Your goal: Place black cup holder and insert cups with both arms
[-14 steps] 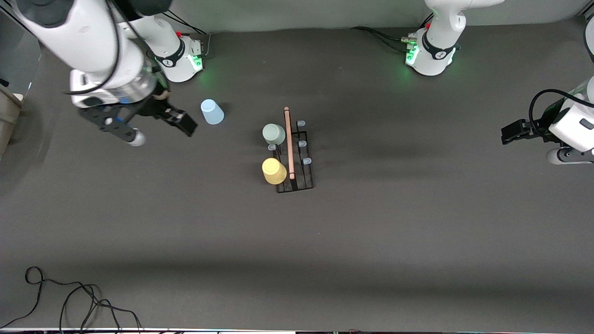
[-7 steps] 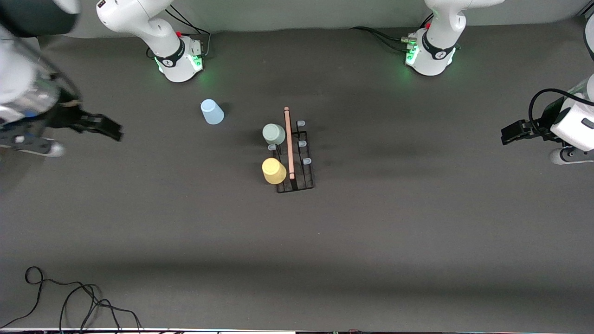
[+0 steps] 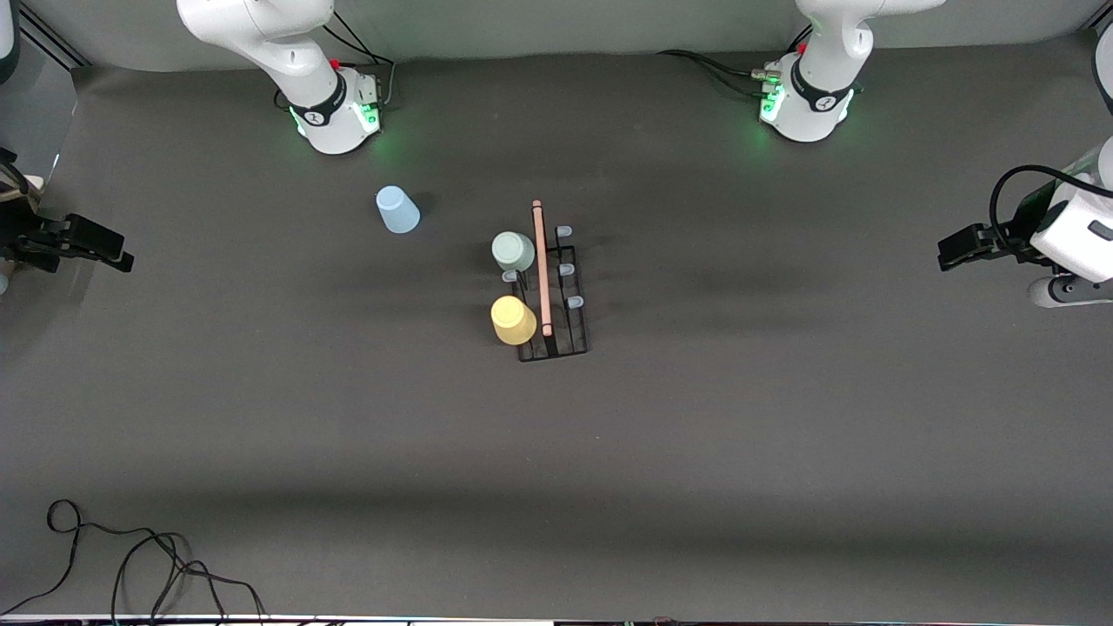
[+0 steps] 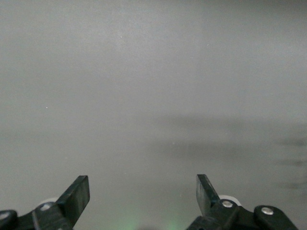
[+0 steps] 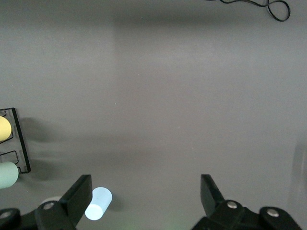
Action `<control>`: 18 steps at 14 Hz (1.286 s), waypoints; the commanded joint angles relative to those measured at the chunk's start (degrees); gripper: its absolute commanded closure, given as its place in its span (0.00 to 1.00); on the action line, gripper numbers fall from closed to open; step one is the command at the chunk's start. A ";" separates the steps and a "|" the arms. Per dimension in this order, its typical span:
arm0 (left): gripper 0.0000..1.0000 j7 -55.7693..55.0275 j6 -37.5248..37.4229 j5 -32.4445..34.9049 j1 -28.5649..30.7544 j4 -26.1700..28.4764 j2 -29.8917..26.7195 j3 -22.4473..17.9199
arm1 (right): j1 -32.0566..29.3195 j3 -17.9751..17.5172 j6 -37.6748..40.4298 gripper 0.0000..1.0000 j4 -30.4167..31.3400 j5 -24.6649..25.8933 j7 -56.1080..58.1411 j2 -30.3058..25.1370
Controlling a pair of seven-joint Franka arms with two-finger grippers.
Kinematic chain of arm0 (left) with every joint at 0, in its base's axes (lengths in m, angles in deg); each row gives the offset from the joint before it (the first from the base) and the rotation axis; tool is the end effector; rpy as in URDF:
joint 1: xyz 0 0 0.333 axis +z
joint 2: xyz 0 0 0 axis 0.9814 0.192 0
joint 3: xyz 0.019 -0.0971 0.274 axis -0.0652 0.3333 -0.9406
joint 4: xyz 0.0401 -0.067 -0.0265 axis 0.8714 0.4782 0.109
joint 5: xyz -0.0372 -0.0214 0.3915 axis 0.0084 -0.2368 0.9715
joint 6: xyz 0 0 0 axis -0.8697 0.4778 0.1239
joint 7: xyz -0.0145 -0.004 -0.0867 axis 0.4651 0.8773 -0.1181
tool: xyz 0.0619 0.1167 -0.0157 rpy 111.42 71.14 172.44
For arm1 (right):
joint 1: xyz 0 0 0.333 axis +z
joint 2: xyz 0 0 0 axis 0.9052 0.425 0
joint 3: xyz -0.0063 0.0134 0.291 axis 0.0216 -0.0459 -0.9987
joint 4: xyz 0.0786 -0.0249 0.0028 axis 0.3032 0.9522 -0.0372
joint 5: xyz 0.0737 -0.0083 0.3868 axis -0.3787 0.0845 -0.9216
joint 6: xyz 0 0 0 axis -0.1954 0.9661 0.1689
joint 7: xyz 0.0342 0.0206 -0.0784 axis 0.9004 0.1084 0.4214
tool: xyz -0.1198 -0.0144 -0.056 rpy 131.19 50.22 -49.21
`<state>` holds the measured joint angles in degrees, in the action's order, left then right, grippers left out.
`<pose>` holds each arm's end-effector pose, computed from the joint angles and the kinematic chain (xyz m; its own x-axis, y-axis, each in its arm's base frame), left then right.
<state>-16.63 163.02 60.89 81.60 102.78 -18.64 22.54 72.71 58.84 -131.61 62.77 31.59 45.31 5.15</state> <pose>0.5553 -0.0063 0.5142 0.9916 0.0863 -0.0959 0.0825 -0.9957 -0.0427 0.5603 -0.0355 0.5696 0.9991 -0.0220 -0.0354 -0.0216 -0.9997 0.0112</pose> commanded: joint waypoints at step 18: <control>0.01 -0.27 -0.81 -0.46 -0.30 0.65 -1.04 -0.30 | -6.73 -8.46 2.08 0.00 0.93 0.51 0.74 -1.27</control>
<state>-16.63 163.01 60.89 81.60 102.84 -18.63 22.51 66.72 51.08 -130.19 63.07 31.59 45.33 4.48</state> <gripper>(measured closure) 0.009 0.000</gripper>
